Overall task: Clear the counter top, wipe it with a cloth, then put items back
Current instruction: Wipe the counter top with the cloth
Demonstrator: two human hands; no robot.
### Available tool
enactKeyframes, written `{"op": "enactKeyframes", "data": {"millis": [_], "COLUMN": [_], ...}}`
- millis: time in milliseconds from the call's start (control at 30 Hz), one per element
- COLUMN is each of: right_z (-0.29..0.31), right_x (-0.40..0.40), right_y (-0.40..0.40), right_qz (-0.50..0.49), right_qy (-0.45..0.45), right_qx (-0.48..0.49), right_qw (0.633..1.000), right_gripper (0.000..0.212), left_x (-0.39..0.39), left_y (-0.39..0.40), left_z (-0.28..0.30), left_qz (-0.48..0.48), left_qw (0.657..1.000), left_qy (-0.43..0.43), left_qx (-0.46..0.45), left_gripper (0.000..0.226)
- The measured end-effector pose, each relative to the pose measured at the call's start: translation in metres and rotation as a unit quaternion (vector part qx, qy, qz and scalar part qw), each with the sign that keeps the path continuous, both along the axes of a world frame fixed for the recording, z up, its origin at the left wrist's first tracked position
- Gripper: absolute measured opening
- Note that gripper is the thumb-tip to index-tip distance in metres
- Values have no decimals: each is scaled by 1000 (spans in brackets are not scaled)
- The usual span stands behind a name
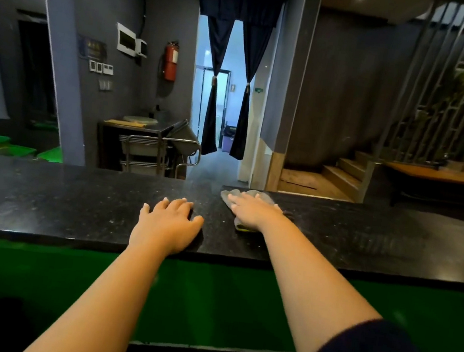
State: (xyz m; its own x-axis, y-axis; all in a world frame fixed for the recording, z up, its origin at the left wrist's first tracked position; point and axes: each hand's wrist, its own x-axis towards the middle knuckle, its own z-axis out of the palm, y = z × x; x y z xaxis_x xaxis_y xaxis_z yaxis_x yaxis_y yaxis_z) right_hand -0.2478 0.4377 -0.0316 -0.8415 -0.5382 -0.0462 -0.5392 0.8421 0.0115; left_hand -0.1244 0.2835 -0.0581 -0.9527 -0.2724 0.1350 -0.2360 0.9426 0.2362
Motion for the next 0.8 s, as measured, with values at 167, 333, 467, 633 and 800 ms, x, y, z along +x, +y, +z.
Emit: {"op": "enactKeyframes", "data": {"millis": [167,333,467,633,800], "right_z": [-9,3,1,-6,-8], "right_x": [-41,-67,-103,-89,-22], "right_y": [-77,-79,-49,-44,-52], "right_qz": [128,186,67,-79,99], "right_qy": [-1,20,-25,32,-2], "right_qx": [48,90,55,42,50], "right_qw": [991,978,996,995,994], "right_gripper": [56,50,58,63,56], "left_x": [-7,-8,-6,-6,-2], "left_y": [-1,-5,-4,-2,1], "left_z": [2,2,2,5,9], "left_qz": [-2,-11,-12,-15,-16], "left_qw": [999,998,999,998,997], "left_qy": [-48,-49,-45,-62,-62], "left_qx": [-19,-26,-17,-12,-53], "left_gripper": [58,55,55,56,52]}}
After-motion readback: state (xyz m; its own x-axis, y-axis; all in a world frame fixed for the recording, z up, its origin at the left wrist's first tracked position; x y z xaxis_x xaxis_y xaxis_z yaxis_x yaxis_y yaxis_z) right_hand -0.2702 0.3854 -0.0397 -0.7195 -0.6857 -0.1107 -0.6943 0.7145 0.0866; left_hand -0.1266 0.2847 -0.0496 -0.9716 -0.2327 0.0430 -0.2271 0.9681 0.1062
